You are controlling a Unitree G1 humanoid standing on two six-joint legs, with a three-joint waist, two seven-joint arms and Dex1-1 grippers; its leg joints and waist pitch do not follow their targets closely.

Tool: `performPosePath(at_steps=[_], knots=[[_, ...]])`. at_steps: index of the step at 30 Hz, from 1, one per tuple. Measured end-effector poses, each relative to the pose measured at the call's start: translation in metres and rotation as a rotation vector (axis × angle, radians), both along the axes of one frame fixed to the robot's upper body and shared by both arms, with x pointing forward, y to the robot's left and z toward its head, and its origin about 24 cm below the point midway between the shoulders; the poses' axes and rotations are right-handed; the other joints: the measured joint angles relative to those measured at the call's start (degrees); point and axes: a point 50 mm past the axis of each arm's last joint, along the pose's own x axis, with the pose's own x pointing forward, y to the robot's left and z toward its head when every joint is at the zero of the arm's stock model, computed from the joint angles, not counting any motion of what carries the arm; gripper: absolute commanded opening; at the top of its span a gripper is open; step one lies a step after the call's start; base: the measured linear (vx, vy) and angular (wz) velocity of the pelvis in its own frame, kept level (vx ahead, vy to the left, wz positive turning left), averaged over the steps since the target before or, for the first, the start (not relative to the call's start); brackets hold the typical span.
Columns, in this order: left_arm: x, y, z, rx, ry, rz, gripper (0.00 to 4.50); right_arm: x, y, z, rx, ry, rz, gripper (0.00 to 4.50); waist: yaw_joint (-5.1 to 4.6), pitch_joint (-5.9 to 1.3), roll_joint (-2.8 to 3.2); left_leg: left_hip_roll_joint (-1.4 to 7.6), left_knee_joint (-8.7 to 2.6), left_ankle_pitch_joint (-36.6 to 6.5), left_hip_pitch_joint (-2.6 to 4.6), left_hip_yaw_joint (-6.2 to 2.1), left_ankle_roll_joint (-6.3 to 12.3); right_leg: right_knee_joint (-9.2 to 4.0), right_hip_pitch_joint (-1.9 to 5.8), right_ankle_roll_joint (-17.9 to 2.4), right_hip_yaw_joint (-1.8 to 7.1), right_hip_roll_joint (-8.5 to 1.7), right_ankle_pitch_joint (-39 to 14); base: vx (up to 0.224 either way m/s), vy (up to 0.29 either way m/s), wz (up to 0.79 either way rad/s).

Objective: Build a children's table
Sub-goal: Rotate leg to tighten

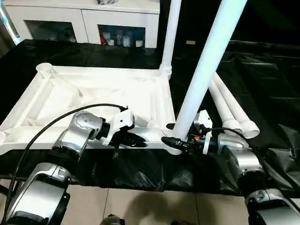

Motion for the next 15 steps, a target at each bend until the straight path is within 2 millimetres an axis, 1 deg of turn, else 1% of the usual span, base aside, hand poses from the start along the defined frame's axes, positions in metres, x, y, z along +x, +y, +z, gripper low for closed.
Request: performPosePath(at_steps=[5, 7, 8, 12, 14, 15], knots=[[0.000, 0.000, -0.001, -0.003, 0.008, 0.017, 0.00, 0.001, 0.002, -0.001, 0.022, -0.010, -0.048, 2.80, -0.19, -0.03, 1.12, 0.03, -0.03, 0.00, 0.02, 0.00, 0.00, 0.00, -0.02, -0.02, -0.03, 0.03, 0.01, 0.000, 0.000, 0.00], [0.001, 0.001, -0.001, -0.001, 0.009, 0.019, 0.00, 0.001, 0.003, -0.002, 0.031, -0.013, -0.055, 2.80, -0.25, -0.05, 1.42, 0.05, -0.05, 0.00, 0.03, 0.00, 0.00, 0.01, -0.04, -0.02, -0.04, 0.05, 0.01, 0.000, 0.000, 0.00], [0.001, 0.001, -0.001, -0.001, 0.010, 0.020, 0.00, 0.001, 0.004, -0.002, 0.033, -0.015, -0.059, 2.80, -0.25, -0.06, 1.52, 0.08, -0.05, 0.00, 0.04, -0.01, 0.00, 0.02, -0.04, -0.02, -0.06, 0.07, 0.01, 0.000, 0.000, 0.00], [0.001, 0.002, -0.001, -0.002, 0.013, 0.035, 0.00, 0.002, 0.006, -0.004, 0.041, -0.017, -0.092, 2.79, -0.50, -0.07, 1.53, 0.14, -0.03, 0.00, 0.06, 0.00, 0.00, 0.02, -0.03, -0.08, -0.10, 0.10, 0.05, 0.000, 0.000, 0.00], [0.003, 0.000, -0.002, -0.010, 0.010, 0.083, 0.00, 0.007, 0.009, -0.007, 0.063, -0.007, -0.192, 2.79, -0.89, -0.07, 1.54, 0.13, 0.01, 0.00, 0.08, 0.00, 0.00, 0.02, -0.03, -0.15, -0.09, 0.09, 0.09, 0.000, 0.000, 0.00], [0.005, -0.005, -0.003, -0.020, 0.003, 0.111, 0.00, 0.011, 0.011, -0.007, 0.062, -0.009, -0.251, 2.79, -1.15, -0.09, 1.52, 0.12, 0.01, 0.00, 0.10, 0.00, 0.00, 0.01, 0.00, -0.17, -0.08, 0.09, 0.11, 0.000, 0.000, 0.00]])
